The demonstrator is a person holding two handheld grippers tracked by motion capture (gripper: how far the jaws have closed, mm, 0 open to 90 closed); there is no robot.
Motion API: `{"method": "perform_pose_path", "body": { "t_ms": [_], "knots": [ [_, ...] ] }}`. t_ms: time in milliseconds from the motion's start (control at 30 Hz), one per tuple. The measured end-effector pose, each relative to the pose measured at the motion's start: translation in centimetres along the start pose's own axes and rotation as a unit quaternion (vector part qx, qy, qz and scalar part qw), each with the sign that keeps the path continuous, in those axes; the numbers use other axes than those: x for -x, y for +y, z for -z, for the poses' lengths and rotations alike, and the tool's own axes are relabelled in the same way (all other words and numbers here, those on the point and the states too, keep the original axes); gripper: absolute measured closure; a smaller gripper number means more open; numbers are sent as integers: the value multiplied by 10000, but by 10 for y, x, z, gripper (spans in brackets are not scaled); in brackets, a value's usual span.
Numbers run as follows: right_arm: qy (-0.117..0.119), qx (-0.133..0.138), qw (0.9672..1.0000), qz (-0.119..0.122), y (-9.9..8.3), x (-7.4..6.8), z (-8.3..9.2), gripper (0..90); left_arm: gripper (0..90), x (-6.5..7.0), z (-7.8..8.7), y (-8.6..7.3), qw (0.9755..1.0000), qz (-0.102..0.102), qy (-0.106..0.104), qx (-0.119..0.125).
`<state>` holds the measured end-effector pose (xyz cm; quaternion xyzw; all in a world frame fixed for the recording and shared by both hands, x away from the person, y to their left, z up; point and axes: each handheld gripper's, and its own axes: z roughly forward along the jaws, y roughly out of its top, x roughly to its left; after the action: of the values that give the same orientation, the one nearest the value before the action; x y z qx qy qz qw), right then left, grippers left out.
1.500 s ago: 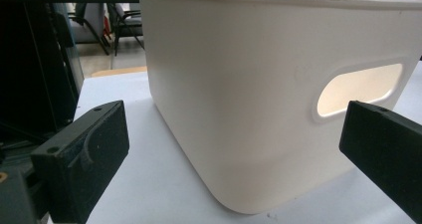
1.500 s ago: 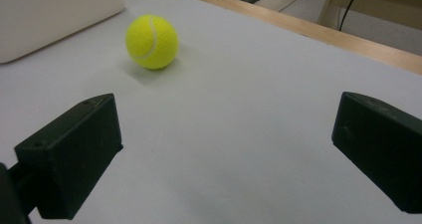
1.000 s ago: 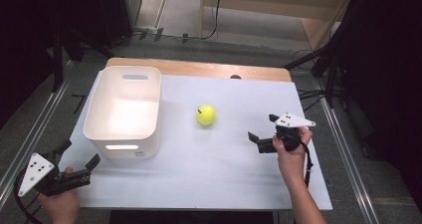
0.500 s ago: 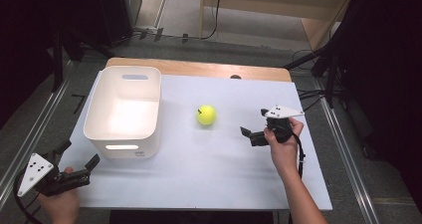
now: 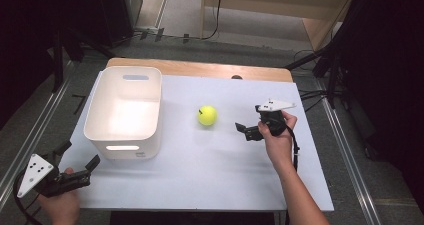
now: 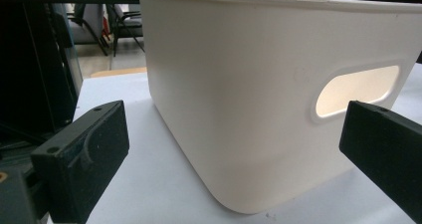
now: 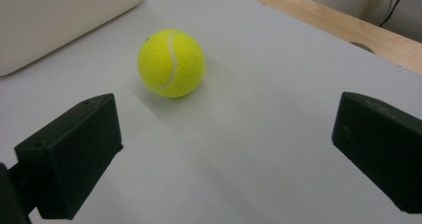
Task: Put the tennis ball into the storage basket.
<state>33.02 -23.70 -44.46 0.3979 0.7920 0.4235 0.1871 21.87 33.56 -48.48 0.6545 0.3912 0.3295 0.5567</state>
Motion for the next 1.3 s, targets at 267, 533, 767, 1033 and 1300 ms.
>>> {"method": "perform_pose_path", "body": {
  "t_ms": [267,533,767,1033,1300],
  "knots": [
    [34,-109,9999,22,6,0,-10,0,0,0,0,0,10000,1,-2,4],
    [65,-184,9998,48,12,0,-16,0,0,0,0,0,10000,3,-9,2],
    [135,-234,9995,147,18,-2,-22,0,0,0,0,0,10000,2,-9,4],
    [227,-288,9991,209,25,-4,-29,0,0,0,0,0,10000,1,1,-8],
    [292,-343,9987,242,31,-8,-38,0,0,0,0,0,10000,11,-25,14]
  ]
}}
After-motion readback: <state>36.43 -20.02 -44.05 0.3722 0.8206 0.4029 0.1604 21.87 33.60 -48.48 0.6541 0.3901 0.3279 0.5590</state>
